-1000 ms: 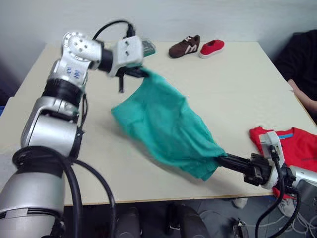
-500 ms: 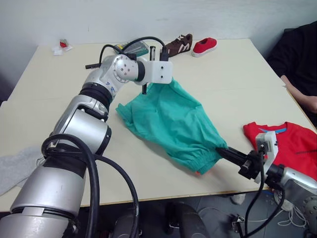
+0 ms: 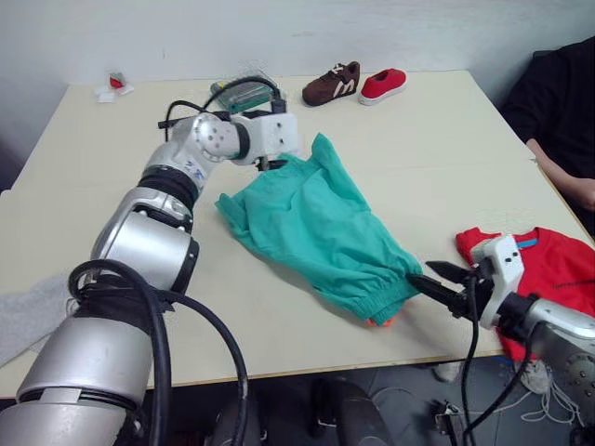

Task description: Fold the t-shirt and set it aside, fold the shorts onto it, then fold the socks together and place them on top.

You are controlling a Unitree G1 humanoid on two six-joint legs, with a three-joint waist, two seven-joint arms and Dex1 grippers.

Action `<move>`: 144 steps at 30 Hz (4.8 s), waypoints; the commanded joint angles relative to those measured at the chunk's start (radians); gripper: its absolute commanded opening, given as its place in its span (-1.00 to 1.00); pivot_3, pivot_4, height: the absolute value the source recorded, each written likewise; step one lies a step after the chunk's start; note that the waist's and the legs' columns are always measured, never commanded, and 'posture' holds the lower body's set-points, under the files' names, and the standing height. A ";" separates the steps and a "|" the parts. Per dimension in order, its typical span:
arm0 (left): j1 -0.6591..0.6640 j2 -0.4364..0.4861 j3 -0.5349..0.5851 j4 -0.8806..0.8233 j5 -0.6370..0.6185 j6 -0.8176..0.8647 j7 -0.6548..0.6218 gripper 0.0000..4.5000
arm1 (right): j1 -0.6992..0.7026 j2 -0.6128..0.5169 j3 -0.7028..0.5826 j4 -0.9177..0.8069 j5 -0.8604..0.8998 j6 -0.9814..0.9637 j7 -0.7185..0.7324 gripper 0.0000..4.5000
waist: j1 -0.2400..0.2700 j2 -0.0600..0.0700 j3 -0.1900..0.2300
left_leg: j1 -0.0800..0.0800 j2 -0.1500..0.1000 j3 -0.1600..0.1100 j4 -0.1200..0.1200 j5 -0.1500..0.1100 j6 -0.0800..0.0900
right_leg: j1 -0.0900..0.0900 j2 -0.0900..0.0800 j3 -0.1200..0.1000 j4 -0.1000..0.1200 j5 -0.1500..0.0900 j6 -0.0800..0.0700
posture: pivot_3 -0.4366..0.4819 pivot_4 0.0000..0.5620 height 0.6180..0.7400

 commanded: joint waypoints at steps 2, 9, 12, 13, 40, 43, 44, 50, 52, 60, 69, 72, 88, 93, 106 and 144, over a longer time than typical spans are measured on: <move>0.006 0.062 0.109 -0.042 -0.105 -0.054 -0.138 1.00 | 0.014 -0.077 -0.034 -0.043 -0.123 -0.093 0.050 0.98 | 0.002 0.000 0.000 | 0.000 0.000 0.000 0.000 0.000 0.000 | 0.000 0.000 0.000 0.000 0.000 0.000 | -0.05 -0.47 1.00; 0.160 0.190 0.150 -0.117 -0.198 -0.355 -0.536 1.00 | 0.089 -0.146 -0.054 -0.184 -0.287 -0.240 0.121 0.98 | 0.000 0.000 0.000 | 0.001 0.001 0.002 0.000 0.001 -0.002 | 0.000 0.002 0.001 0.001 -0.001 -0.001 | -0.05 -0.47 1.00; 0.223 0.213 0.171 -0.144 -0.246 -0.416 -0.636 1.00 | 0.103 -0.129 -0.019 -0.277 -0.304 -0.248 0.113 0.98 | 0.001 0.000 0.000 | 0.002 0.003 0.002 0.001 0.001 -0.004 | 0.000 0.005 0.002 0.002 -0.001 -0.002 | -0.05 -0.47 1.00; 0.229 0.200 0.194 -0.150 -0.281 -0.382 -0.659 1.00 | 0.082 -0.109 -0.003 -0.292 -0.291 -0.223 0.087 0.98 | 0.002 0.000 0.000 | 0.002 0.003 0.001 0.001 0.002 -0.005 | 0.000 0.005 0.002 0.003 -0.001 -0.002 | -0.05 -0.47 1.00; 0.416 0.228 0.194 -0.445 -0.455 -0.208 -0.967 0.09 | -0.025 -0.023 0.351 -0.391 -0.412 -0.075 0.003 -0.19 | -0.020 -0.001 0.000 | 0.001 0.005 -0.001 0.013 -0.001 -0.004 | 0.000 0.005 0.003 0.011 -0.002 -0.005 | -0.05 -0.47 1.00; 0.403 0.265 0.163 -0.385 -0.399 -0.329 -0.941 0.50 | -0.019 -0.028 0.405 -0.379 -0.469 -0.100 -0.003 0.25 | -0.020 -0.001 0.000 | 0.001 0.005 -0.001 0.013 -0.002 -0.004 | 0.001 0.005 0.003 0.011 -0.002 -0.005 | -0.05 -0.47 1.00; 0.396 0.266 0.156 -0.365 -0.385 -0.351 -0.924 0.62 | -0.021 -0.028 0.423 -0.369 -0.493 -0.112 -0.005 0.39 | -0.020 -0.001 0.000 | 0.001 0.004 -0.001 0.013 -0.002 -0.004 | 0.001 0.005 0.003 0.011 -0.002 -0.005 | -0.05 -0.47 1.00; 0.315 0.151 0.209 -0.324 -0.452 -0.198 -0.840 1.00 | -0.107 0.060 0.414 -0.326 -0.499 -0.095 -0.036 0.99 | -0.001 -0.001 0.000 | -0.001 0.003 -0.001 0.015 -0.002 -0.001 | 0.001 0.003 0.002 0.011 -0.002 -0.004 | -0.05 -0.47 1.00; 0.285 0.091 0.242 -0.337 -0.507 -0.041 -0.842 1.00 | -0.166 0.155 0.338 -0.317 -0.376 -0.025 -0.052 0.99 | 0.004 -0.002 0.000 | -0.002 0.003 -0.001 0.016 -0.002 -0.001 | 0.000 0.004 0.002 0.011 -0.001 -0.004 | -0.05 -0.47 1.00; 0.270 -0.062 0.233 -0.280 -0.502 0.272 -0.793 0.61 | -0.391 0.363 0.341 -0.078 -0.277 0.073 -0.112 0.59 | -0.018 -0.001 0.000 | -0.002 0.004 -0.001 0.015 -0.002 -0.002 | 0.000 0.007 0.003 0.011 -0.002 -0.004 | -0.05 -0.47 1.00; 0.294 -0.098 0.145 -0.182 -0.360 0.192 -0.666 -0.67 | -0.479 0.390 0.504 0.158 -0.493 -0.049 -0.144 -0.80 | -0.024 -0.001 0.000 | -0.002 0.005 0.000 0.014 -0.002 -0.003 | -0.002 0.006 0.004 0.012 -0.002 -0.005 | -0.05 -0.47 1.00; 0.302 -0.087 0.095 -0.151 -0.276 0.163 -0.556 -0.98 | -0.458 0.355 0.551 0.183 -0.557 -0.065 -0.131 -1.00 | -0.023 -0.001 0.000 | -0.002 0.005 0.000 0.014 -0.002 -0.003 | -0.002 0.005 0.004 0.012 -0.002 -0.005 | -0.05 -0.47 1.00; 0.366 0.048 0.049 -0.084 -0.154 0.159 -0.300 -0.98 | -0.196 0.207 0.279 0.000 -0.506 -0.093 -0.067 -1.00 | -0.028 0.001 -0.002 | 0.004 0.004 0.001 0.012 -0.002 -0.004 | 0.001 0.004 0.005 0.013 -0.002 -0.005 | -0.05 -0.47 1.00; 0.351 0.062 0.120 -0.115 -0.218 0.146 -0.354 -0.98 | -0.203 0.219 0.228 -0.031 -0.457 -0.124 -0.042 -1.00 | -0.028 0.001 -0.002 | 0.004 0.004 0.001 0.011 -0.001 -0.004 | 0.001 0.004 0.005 0.014 -0.002 -0.005 | -0.05 -0.47 1.00; 0.370 0.292 0.114 -0.319 -0.277 -0.274 -0.845 -0.32 | -0.148 0.052 0.391 -0.326 -0.491 -0.050 0.044 -0.31 | -0.027 0.001 -0.002 | 0.002 0.005 0.002 0.008 -0.002 -0.006 | -0.002 0.005 0.005 0.010 -0.003 -0.007 | -0.05 -0.47 1.00; 0.425 0.316 -0.025 -0.235 -0.130 -0.395 -0.660 -1.00 | -0.180 -0.019 0.565 -0.022 -0.842 -0.549 0.137 -0.98 | -0.026 0.001 -0.002 | 0.001 0.004 0.001 0.012 -0.004 -0.003 | -0.001 0.003 0.003 0.012 -0.004 -0.005 | -0.05 -0.47 1.00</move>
